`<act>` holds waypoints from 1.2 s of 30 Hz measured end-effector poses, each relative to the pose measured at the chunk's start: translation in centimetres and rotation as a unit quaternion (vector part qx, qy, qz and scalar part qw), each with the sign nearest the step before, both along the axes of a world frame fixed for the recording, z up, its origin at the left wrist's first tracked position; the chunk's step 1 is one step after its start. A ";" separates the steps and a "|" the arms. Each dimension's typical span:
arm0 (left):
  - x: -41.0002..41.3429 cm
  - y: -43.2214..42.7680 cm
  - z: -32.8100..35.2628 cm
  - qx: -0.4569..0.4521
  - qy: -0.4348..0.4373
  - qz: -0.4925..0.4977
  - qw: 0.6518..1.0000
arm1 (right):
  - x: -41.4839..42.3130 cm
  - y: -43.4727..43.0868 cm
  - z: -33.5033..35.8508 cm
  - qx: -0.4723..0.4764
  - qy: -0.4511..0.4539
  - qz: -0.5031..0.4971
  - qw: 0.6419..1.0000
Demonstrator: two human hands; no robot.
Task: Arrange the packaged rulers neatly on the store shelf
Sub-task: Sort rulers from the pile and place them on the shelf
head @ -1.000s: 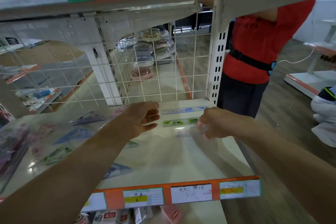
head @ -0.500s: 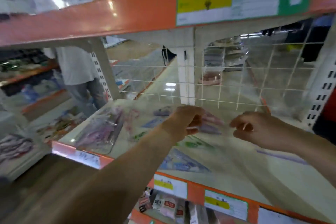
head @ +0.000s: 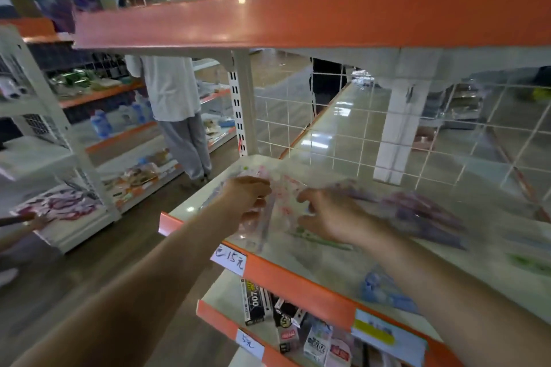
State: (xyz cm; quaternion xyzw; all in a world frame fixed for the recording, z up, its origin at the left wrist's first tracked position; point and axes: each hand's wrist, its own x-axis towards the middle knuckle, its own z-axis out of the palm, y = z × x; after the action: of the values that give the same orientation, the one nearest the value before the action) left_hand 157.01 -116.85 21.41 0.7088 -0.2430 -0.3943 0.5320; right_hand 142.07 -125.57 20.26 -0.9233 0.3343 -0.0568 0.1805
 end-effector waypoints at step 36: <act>10.5 -1.4 -1.8 -0.041 0.205 -0.131 0.969 | 9.9 -4.3 -0.7 0.037 0.022 -0.197 0.979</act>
State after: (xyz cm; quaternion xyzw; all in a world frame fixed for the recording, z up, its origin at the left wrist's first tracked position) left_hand 167.49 -118.21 19.59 0.5527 -0.2355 -0.5870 0.5427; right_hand 151.93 -129.89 19.54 -0.8329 0.5155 -0.0587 0.1926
